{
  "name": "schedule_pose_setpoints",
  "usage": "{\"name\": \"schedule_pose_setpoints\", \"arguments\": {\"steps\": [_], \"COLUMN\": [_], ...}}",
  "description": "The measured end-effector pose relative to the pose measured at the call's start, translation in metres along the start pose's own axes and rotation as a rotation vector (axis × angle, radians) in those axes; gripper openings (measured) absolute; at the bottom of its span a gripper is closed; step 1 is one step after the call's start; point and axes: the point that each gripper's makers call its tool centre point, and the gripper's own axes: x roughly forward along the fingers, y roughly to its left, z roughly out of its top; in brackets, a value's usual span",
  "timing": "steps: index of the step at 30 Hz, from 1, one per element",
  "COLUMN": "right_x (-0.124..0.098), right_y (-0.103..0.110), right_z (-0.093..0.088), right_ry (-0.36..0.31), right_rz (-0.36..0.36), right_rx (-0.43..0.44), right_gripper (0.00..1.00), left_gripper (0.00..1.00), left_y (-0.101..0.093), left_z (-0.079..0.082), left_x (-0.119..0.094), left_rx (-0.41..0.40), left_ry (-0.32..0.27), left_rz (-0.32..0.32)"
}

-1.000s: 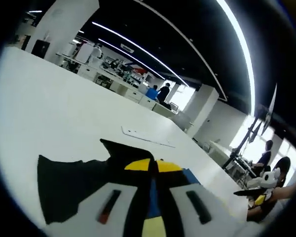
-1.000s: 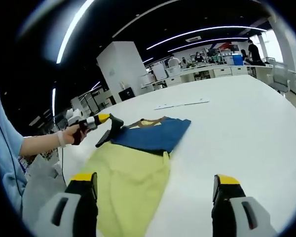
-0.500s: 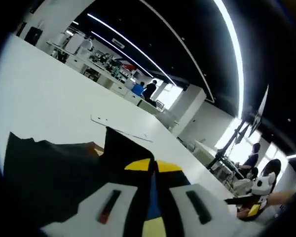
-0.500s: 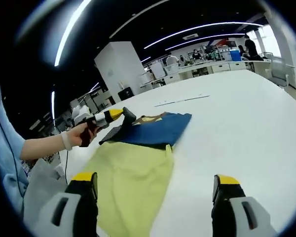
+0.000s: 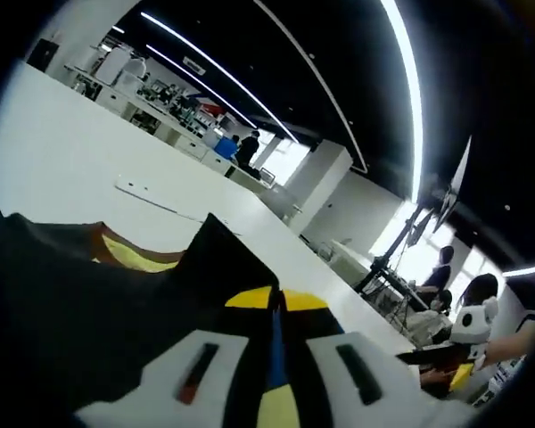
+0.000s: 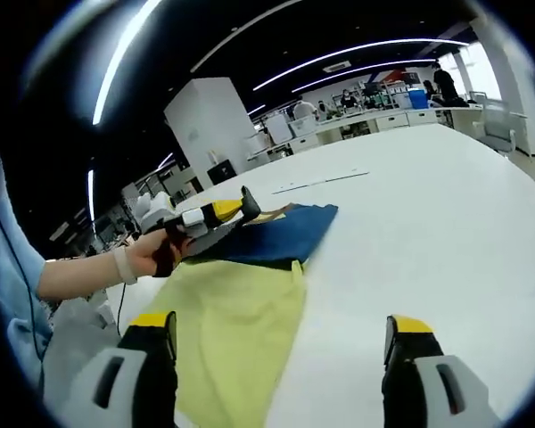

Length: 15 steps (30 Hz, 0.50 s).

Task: Fold the garment on the visible template until the final outline fits inside the template.

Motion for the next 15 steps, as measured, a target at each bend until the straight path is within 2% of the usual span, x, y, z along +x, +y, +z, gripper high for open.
{"name": "schedule_pose_setpoints", "arguments": {"steps": [8, 15], "right_x": [0.002, 0.001], "right_y": [0.000, -0.003], "right_z": [-0.007, -0.012], "right_ry": [0.004, 0.003], "right_rz": [0.000, -0.008], "right_rx": [0.019, 0.035], "right_gripper": [0.97, 0.97], "left_gripper": [0.00, 0.00], "left_y": [-0.020, -0.028], "left_z": [-0.022, -0.047], "left_x": [0.016, 0.026], "left_rx": [0.003, -0.008], "left_ry": [0.060, 0.117], "left_rz": [-0.069, -0.101]}}
